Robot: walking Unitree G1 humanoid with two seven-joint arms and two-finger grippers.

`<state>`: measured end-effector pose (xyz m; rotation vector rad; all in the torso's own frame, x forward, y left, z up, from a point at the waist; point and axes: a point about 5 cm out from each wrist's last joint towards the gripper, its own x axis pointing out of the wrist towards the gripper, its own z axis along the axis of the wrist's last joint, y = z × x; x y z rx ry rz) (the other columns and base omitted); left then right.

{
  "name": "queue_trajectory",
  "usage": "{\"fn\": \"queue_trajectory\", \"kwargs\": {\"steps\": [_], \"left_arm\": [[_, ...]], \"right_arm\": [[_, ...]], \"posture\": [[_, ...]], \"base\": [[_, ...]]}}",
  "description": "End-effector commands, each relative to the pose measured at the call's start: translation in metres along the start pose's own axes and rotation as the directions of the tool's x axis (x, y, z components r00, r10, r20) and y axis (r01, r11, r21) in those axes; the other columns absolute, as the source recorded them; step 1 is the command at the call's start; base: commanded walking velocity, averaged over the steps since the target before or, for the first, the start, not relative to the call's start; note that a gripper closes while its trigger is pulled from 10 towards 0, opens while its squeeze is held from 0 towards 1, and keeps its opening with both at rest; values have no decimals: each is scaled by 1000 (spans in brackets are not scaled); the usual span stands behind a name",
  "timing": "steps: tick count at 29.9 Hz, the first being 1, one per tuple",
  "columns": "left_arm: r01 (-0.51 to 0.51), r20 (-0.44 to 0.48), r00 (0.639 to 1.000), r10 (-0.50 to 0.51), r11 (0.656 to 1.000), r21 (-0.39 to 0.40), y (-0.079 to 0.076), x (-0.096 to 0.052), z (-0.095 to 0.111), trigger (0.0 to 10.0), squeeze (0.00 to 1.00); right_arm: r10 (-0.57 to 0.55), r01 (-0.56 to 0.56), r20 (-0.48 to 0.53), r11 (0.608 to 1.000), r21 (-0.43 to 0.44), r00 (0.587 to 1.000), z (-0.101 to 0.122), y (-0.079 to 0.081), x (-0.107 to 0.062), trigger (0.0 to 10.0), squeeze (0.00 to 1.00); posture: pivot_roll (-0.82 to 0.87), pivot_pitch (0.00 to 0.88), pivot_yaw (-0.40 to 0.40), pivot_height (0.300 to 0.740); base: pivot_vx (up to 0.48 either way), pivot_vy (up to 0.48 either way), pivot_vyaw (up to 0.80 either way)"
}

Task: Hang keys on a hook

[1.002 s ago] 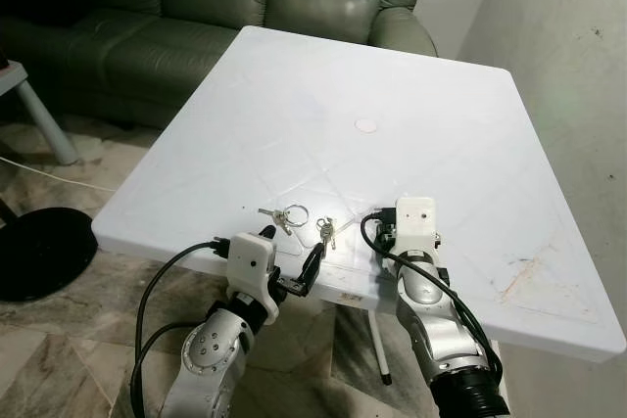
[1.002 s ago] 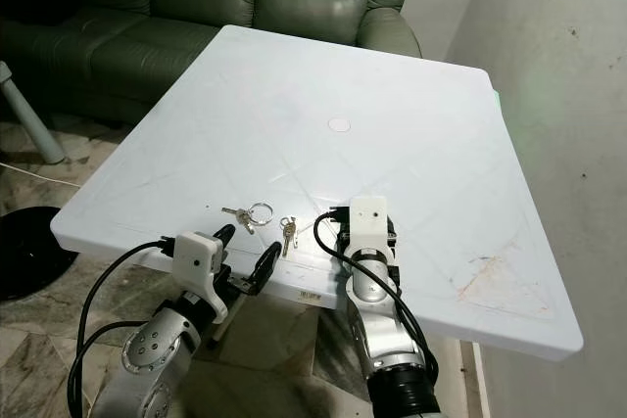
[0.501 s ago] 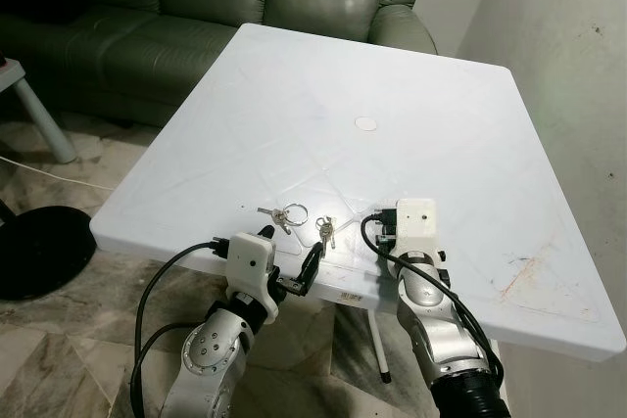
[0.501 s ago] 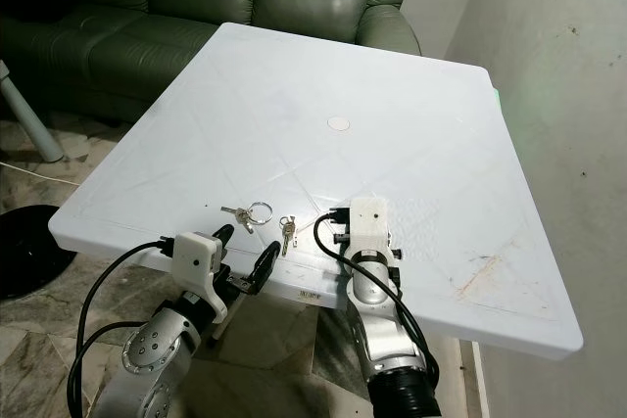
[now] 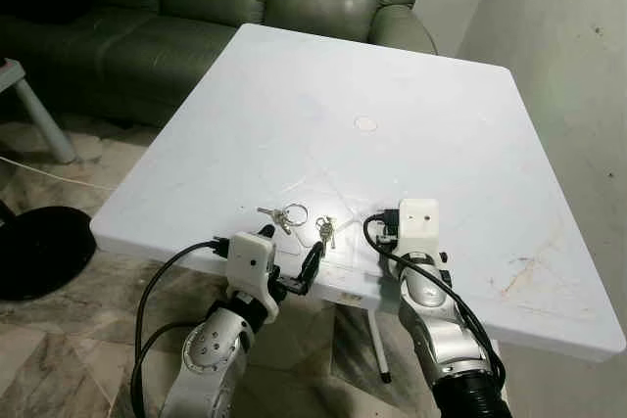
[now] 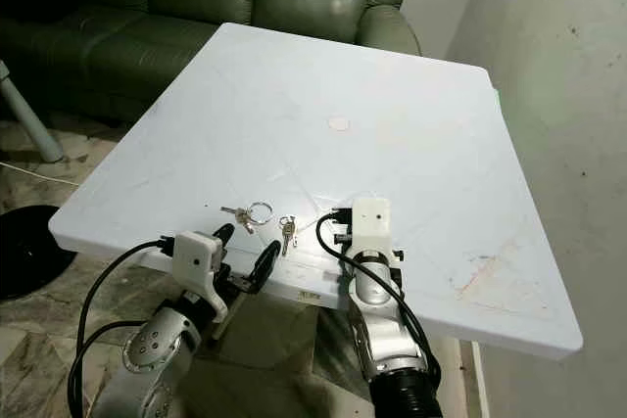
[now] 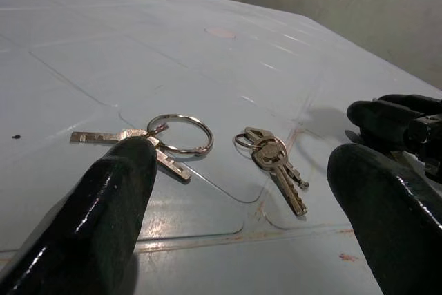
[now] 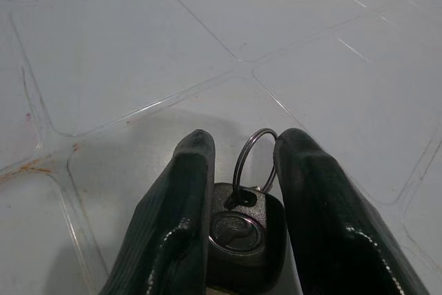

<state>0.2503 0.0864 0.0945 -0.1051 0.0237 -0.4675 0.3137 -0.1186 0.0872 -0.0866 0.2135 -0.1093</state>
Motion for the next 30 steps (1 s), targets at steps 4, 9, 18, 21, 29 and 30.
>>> {"fn": "queue_trajectory", "kwargs": {"steps": [4,9,18,21,29,30], "left_arm": [[22,3,1000,-22,1000,-9,-5,3,1,10000,0],[22,3,1000,-22,1000,-10,-5,3,1,10000,0],[21,5,1000,-21,1000,-14,-4,3,2,10000,0],[22,5,1000,-22,1000,-15,-4,4,2,10000,0],[25,6,1000,-25,1000,-13,-4,5,2,10000,0],[25,6,1000,-25,1000,-13,-4,5,2,10000,0]], "right_arm": [[-12,12,-2,1000,-13,1000,0,-8,0,10000,0],[-14,14,-1,1000,-17,1000,-1,-10,-1,10000,0],[16,-15,20,1000,-3,1000,-2,-23,-8,10000,0],[28,-29,28,999,26,999,-1,-25,-8,10000,0],[46,-47,35,998,36,998,1,-26,-9,10000,0],[46,-47,35,998,36,998,1,-26,-9,10000,0]], "posture": [[97,74,-102,740],[96,75,-101,740],[94,79,-98,740],[91,79,-96,740],[91,80,-93,740],[91,80,-93,740]], "base": [[0,0,0],[0,0,0],[0,0,0],[0,0,0],[0,0,0],[0,0,0]]}}
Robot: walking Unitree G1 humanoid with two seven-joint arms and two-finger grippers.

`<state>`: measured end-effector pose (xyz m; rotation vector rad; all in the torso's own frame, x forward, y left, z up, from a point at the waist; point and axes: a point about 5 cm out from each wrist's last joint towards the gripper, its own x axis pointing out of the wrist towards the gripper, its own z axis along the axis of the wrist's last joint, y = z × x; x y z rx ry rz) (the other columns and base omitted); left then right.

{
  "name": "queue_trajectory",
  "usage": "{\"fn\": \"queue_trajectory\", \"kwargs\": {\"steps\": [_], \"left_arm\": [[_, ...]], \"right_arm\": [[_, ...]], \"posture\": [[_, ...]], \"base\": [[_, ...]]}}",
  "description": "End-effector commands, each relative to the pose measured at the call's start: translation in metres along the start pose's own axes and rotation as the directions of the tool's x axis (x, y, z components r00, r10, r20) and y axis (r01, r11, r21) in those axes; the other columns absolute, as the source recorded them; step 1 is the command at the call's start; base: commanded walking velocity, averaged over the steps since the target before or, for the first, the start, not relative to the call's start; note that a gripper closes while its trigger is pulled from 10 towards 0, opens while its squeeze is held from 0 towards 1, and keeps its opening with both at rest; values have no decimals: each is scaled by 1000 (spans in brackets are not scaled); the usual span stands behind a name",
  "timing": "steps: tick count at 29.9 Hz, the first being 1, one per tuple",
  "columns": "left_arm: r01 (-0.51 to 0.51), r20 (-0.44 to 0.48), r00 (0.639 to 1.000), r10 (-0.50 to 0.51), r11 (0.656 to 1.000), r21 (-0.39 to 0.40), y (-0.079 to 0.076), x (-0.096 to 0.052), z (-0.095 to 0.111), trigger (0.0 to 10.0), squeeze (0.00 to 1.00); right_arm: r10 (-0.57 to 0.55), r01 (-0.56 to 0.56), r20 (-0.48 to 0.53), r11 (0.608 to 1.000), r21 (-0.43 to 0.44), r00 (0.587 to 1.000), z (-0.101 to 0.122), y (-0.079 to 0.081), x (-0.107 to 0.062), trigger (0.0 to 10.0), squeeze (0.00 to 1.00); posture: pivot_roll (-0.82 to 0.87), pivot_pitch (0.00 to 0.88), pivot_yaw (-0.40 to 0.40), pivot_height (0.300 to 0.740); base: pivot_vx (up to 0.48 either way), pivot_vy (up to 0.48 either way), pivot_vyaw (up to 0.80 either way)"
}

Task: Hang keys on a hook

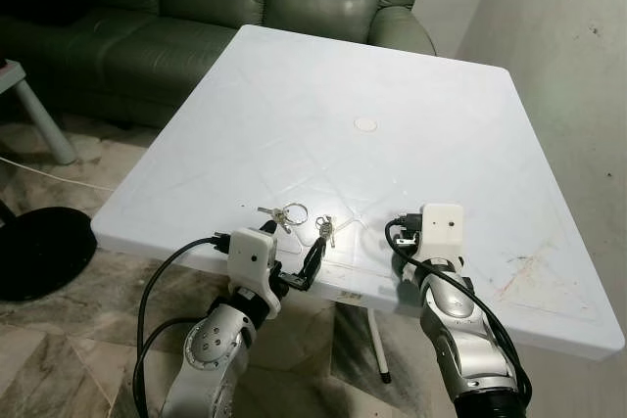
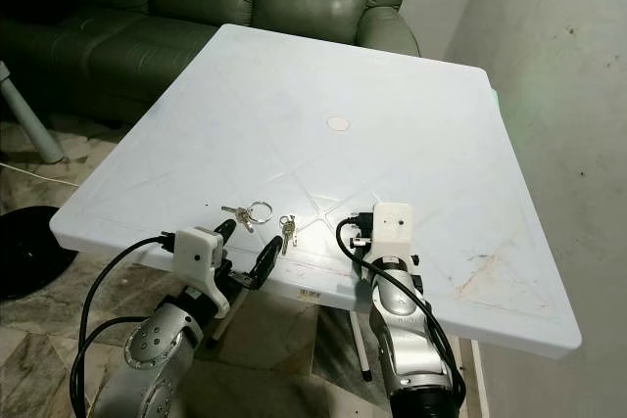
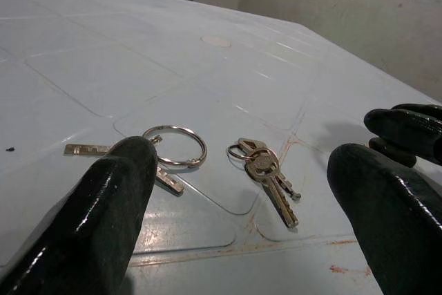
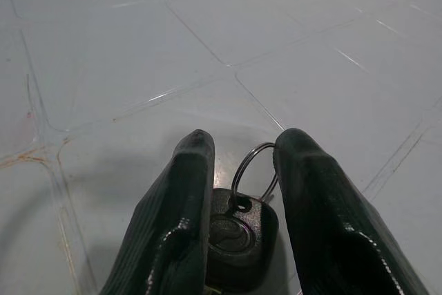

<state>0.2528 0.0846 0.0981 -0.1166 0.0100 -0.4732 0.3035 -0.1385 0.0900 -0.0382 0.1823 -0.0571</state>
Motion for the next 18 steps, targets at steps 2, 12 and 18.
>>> {"fn": "queue_trajectory", "kwargs": {"steps": [2,12,18], "left_arm": [[18,-10,1000,-18,1000,-6,-3,2,-1,10000,0],[17,-11,1000,-17,1000,-7,-3,1,-2,10000,0],[19,-10,1000,-19,1000,-9,-3,2,-1,10000,0]], "right_arm": [[-5,5,3,1000,-7,1000,2,-4,-1,10000,0],[-31,31,-16,999,-30,999,-1,-12,-2,10000,0],[-46,45,-19,998,-47,999,-4,-19,-5,1961,0]], "posture": [[92,79,-94,740],[89,81,-94,740],[86,82,-92,740]], "base": [[0,0,0],[0,0,0],[0,0,0]]}}
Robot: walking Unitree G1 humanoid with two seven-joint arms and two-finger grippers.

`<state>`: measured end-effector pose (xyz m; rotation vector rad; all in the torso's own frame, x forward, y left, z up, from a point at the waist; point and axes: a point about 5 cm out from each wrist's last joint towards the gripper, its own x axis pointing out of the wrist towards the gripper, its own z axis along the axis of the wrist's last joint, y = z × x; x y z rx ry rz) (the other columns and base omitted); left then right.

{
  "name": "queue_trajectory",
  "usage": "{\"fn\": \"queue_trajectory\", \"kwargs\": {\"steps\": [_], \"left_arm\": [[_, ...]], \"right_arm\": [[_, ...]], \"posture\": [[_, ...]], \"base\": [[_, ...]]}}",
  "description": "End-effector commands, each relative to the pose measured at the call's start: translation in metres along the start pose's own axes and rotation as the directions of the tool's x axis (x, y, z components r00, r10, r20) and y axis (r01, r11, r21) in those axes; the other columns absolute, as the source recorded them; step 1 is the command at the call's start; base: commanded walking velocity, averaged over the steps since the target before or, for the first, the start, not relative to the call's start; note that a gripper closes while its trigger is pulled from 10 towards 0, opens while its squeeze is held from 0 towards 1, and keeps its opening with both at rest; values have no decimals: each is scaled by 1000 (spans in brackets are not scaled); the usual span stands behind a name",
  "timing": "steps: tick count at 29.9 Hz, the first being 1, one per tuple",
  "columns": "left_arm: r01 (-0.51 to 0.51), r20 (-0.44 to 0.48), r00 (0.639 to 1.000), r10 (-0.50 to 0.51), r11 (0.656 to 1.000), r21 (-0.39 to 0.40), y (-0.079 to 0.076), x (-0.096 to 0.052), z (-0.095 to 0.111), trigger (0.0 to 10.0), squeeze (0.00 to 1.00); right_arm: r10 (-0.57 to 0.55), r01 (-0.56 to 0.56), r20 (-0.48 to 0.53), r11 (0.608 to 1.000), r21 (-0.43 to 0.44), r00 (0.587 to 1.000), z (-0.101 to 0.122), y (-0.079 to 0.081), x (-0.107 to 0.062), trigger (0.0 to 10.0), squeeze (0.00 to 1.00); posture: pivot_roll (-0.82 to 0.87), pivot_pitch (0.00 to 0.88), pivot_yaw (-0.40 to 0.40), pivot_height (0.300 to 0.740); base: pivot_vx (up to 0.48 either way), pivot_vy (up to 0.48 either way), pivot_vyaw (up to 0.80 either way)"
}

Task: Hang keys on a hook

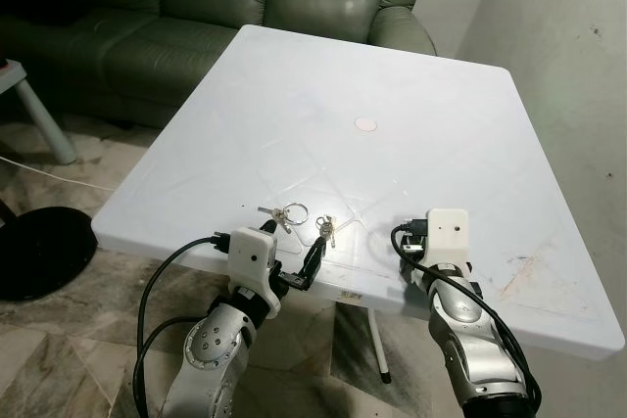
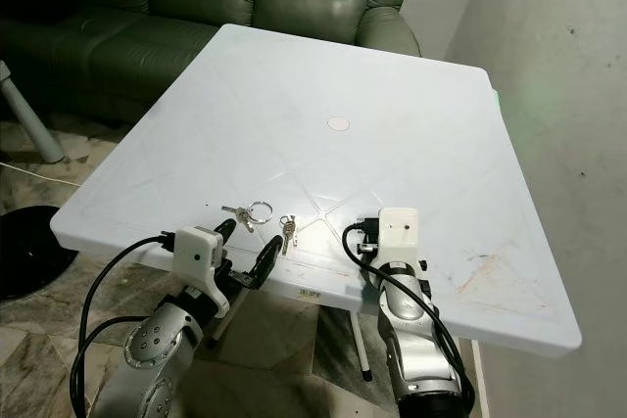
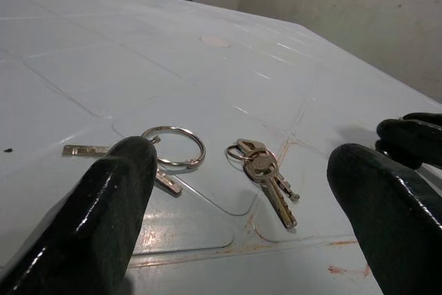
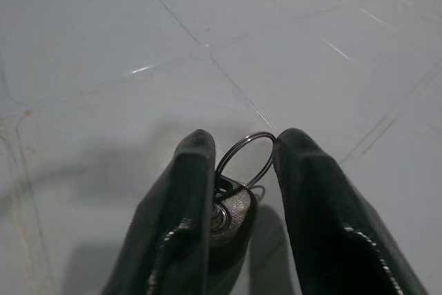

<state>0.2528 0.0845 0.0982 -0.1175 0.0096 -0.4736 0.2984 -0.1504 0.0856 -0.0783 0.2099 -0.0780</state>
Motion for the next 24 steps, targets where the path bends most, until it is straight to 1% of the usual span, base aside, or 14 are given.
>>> {"fn": "queue_trajectory", "kwargs": {"steps": [1,4,14,24], "left_arm": [[19,-11,1000,-19,1000,-7,-3,1,-1,10000,0],[21,-11,1000,-21,1000,-8,-3,2,-1,10000,0],[21,-12,1000,-21,1000,-9,-4,2,-1,10000,0],[22,-6,1000,-22,1000,0,-3,5,0,10000,0]], "right_arm": [[-28,28,11,1000,-15,1000,1,-9,-2,118,0],[-39,39,7,999,-19,999,0,-13,-3,0,0],[-40,40,14,999,-28,999,0,-13,-3,0,0],[-34,36,73,999,-21,997,12,-9,1,0,0]], "posture": [[86,82,-92,740],[86,82,-91,740],[89,80,-91,740],[91,66,-89,740]], "base": [[0,0,0],[0,0,0],[0,0,0],[0,0,0]]}}
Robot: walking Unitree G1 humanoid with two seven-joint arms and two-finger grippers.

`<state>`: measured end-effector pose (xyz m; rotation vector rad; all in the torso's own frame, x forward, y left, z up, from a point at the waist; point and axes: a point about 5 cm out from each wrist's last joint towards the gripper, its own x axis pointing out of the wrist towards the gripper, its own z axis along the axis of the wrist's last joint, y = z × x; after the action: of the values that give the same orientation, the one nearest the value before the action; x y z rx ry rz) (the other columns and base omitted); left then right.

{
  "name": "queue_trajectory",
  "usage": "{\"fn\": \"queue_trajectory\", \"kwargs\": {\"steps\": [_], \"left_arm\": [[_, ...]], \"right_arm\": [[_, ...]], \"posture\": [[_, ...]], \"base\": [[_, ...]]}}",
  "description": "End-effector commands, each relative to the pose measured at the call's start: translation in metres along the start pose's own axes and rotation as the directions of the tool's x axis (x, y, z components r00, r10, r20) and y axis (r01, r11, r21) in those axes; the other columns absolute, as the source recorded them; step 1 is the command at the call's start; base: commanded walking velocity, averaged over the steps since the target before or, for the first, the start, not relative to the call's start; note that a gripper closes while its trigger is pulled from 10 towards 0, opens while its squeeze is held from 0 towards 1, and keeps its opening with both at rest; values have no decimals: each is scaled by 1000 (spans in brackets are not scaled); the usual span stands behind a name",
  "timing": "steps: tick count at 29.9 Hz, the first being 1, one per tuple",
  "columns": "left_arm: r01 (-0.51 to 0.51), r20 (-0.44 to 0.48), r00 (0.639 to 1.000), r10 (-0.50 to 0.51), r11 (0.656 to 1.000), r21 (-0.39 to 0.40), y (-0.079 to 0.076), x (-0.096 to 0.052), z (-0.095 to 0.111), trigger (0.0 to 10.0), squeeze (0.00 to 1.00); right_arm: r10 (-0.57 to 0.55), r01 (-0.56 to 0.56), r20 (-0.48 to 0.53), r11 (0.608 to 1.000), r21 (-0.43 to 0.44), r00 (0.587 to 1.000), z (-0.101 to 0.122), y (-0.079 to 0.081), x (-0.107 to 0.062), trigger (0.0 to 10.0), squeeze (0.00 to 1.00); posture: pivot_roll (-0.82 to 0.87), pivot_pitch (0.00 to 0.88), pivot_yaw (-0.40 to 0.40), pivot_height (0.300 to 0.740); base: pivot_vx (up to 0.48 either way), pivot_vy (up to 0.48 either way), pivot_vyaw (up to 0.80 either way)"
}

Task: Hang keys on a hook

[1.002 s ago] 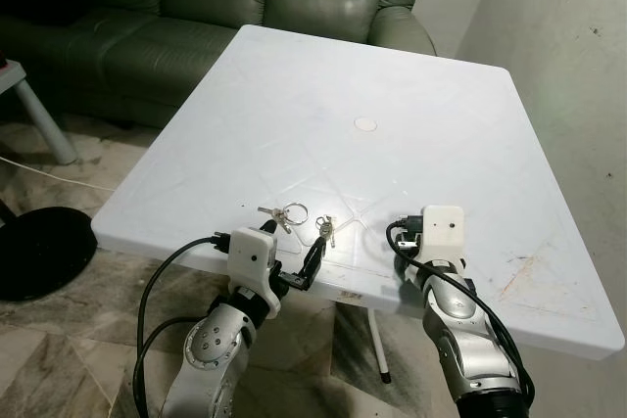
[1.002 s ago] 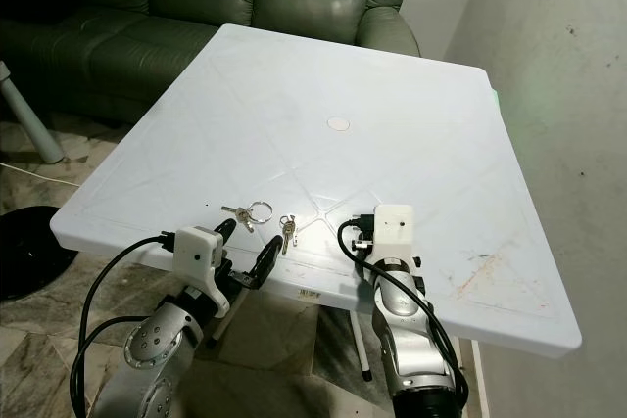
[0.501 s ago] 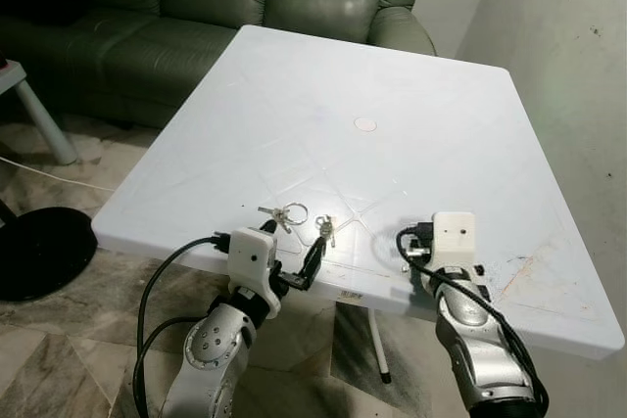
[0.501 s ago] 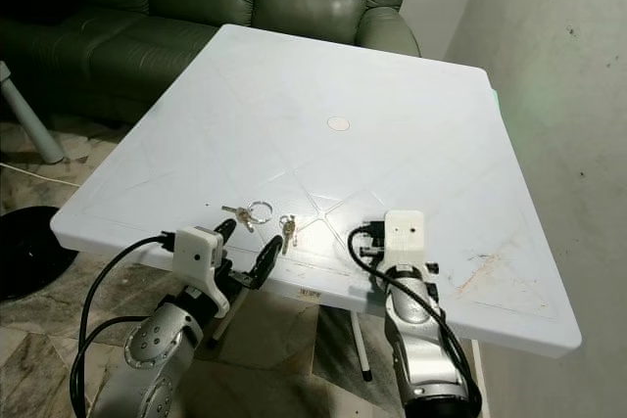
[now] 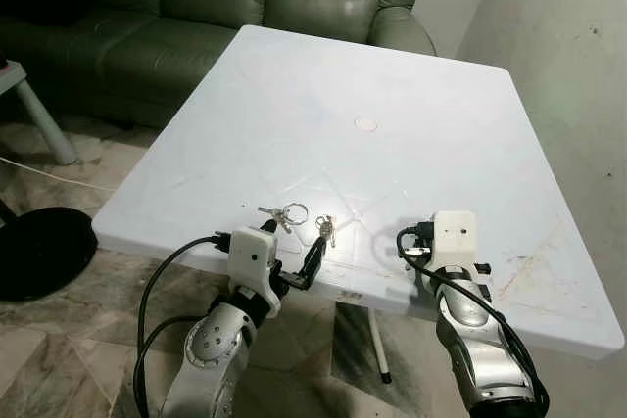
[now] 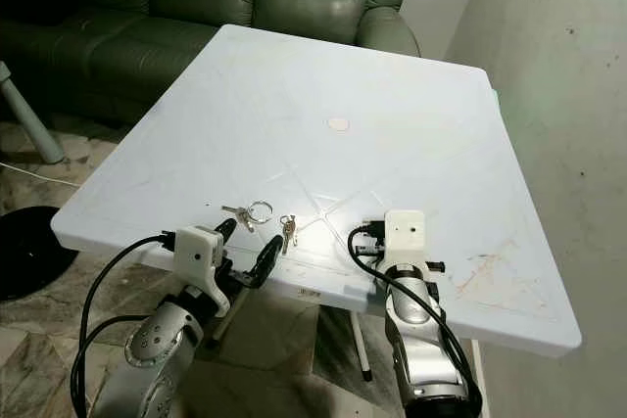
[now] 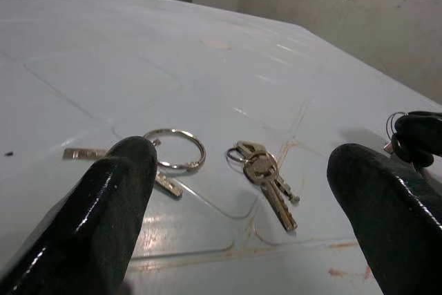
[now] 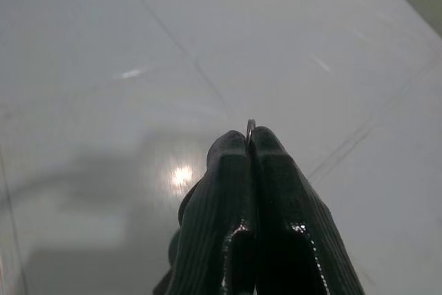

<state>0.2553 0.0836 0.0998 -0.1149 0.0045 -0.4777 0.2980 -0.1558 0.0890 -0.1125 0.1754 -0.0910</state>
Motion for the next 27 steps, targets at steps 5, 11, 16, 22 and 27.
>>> {"fn": "queue_trajectory", "kwargs": {"steps": [5,11,16,22,27], "left_arm": [[-10,19,1000,10,1000,11,5,12,6,10000,0],[-65,68,996,65,998,-13,21,26,23,10000,0],[-142,134,980,146,989,-43,38,40,46,10000,0],[-188,164,967,195,981,-52,47,38,52,10000,0],[-255,104,961,255,967,-13,59,29,34,10000,0]], "right_arm": [[-36,33,92,999,34,995,24,-4,8,0,0],[-38,35,168,999,24,985,42,-3,13,0,0],[-25,8,223,997,76,975,59,-1,17,9412,0],[149,-243,407,951,190,901,71,5,0,10000,0],[173,-268,378,939,216,910,44,3,-7,10000,0]], "posture": [[91,49,-84,740],[94,20,-81,740],[94,0,-80,740],[94,1,-74,740],[92,0,-63,740]], "base": [[0,0,0],[0,0,0],[0,0,0],[0,0,0],[0,0,0]]}}
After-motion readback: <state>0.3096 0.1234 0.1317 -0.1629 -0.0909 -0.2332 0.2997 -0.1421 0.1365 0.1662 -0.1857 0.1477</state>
